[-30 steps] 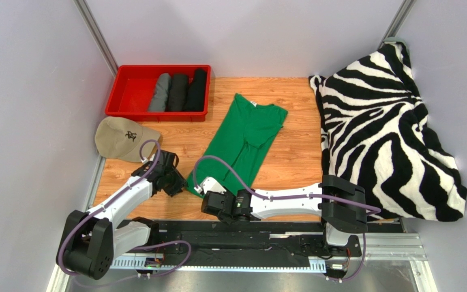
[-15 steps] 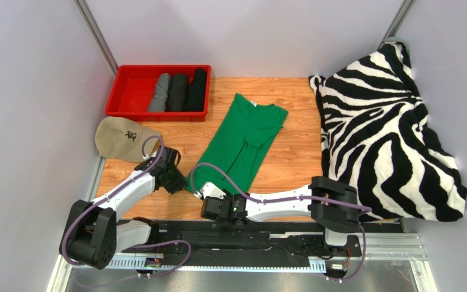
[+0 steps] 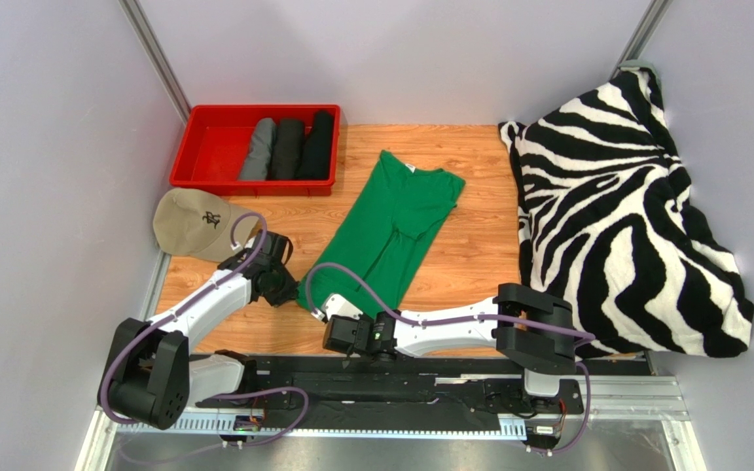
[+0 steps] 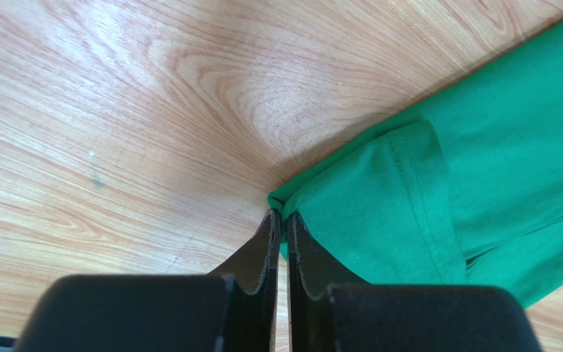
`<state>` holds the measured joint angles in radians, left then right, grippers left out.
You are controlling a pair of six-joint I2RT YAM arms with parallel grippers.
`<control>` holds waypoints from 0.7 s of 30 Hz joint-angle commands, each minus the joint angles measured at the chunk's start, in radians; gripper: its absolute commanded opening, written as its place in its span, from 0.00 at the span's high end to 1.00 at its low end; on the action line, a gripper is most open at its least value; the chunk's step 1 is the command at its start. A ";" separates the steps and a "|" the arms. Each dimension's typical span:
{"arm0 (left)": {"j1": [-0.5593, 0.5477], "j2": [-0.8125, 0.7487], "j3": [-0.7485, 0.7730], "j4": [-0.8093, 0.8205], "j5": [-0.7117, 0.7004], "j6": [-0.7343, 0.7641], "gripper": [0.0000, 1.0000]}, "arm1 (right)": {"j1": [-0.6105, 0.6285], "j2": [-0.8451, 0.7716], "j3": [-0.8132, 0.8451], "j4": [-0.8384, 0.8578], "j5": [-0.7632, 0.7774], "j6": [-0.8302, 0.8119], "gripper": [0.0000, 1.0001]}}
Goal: Roll the t-shirts
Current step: Roll the T-shirt to the center of the board.
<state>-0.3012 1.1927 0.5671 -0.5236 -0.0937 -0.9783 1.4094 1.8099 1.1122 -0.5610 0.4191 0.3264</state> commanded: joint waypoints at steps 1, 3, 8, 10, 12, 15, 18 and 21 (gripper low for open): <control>0.001 -0.041 0.065 -0.079 -0.057 0.038 0.94 | -0.018 -0.053 0.018 0.015 -0.100 -0.029 0.82; 0.001 -0.042 0.097 -0.137 -0.067 0.041 0.96 | -0.029 -0.069 0.017 0.015 -0.131 -0.033 0.83; 0.001 0.010 0.178 -0.223 -0.100 0.056 0.97 | -0.062 -0.092 0.011 0.018 -0.227 -0.027 0.86; 0.001 0.047 0.217 -0.246 -0.097 0.062 0.98 | -0.073 -0.109 0.009 0.029 -0.258 -0.023 0.86; -0.001 0.065 0.235 -0.251 -0.089 0.058 0.98 | -0.093 -0.122 0.009 0.032 -0.279 -0.009 0.87; -0.004 0.103 0.266 -0.262 -0.081 0.055 0.99 | -0.124 -0.144 0.003 0.036 -0.318 0.013 0.88; -0.010 0.134 0.293 -0.286 -0.086 0.047 0.99 | -0.156 -0.162 -0.012 0.045 -0.351 0.036 0.89; -0.010 0.151 0.316 -0.317 -0.084 0.027 0.99 | -0.164 -0.179 -0.003 0.038 -0.321 0.042 0.81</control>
<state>-0.3065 1.3293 0.8207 -0.7784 -0.1631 -0.9371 1.2560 1.6840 1.1088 -0.5564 0.1062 0.3382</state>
